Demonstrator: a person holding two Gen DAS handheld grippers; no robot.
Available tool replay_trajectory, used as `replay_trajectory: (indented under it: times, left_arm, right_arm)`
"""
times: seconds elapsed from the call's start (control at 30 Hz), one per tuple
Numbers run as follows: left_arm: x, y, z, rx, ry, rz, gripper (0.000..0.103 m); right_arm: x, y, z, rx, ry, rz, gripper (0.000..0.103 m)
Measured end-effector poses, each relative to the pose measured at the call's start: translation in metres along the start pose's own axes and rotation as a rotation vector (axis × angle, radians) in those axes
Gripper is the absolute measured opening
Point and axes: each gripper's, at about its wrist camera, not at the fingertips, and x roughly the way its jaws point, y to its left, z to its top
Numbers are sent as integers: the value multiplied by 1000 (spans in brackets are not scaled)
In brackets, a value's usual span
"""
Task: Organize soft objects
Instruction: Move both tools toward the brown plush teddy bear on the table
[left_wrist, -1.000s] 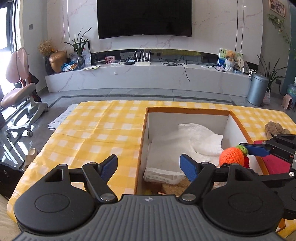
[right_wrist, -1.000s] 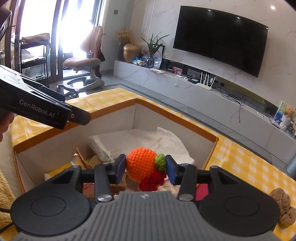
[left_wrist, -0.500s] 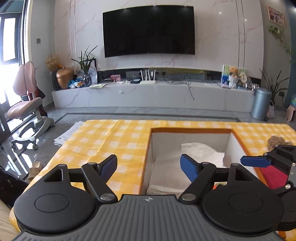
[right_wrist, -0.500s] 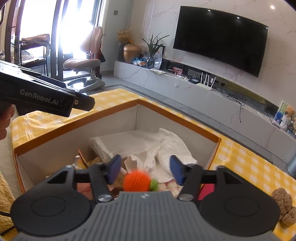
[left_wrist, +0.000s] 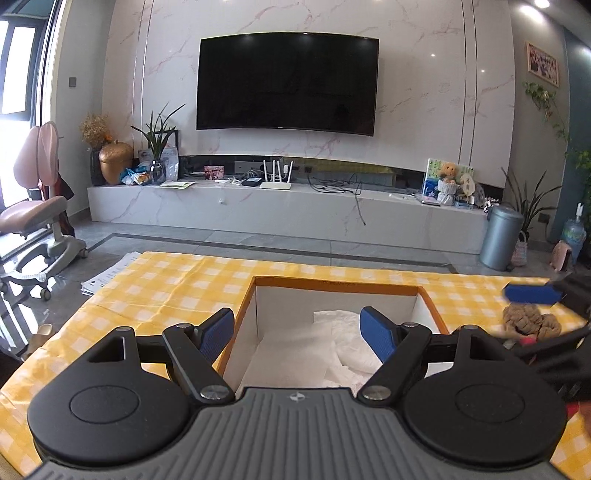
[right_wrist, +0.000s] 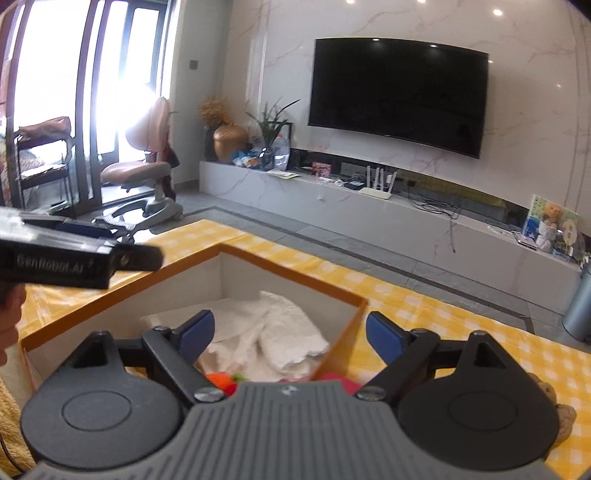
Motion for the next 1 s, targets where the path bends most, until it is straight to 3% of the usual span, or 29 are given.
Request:
replay_trajectory:
  times: [0.23, 0.5, 0.73, 0.87, 1.0]
  left_arm:
    - [8, -7, -7, -31, 74, -58, 91]
    - [2, -26, -4, -37, 69, -74, 91]
    - [8, -45, 0, -22, 83, -87, 91]
    - [17, -57, 6, 5, 119, -125, 91]
    - [33, -76, 14, 42, 141, -161, 91]
  right_arm:
    - [-21, -81, -9, 109, 3, -196, 92]
    - [-17, -172, -42, 239, 89, -406, 96]
    - [14, -211, -85, 427, 138, -439, 97]
    - [30, -219, -100, 501, 79, -466, 97]
    - [52, -230, -97, 432, 115, -433, 97]
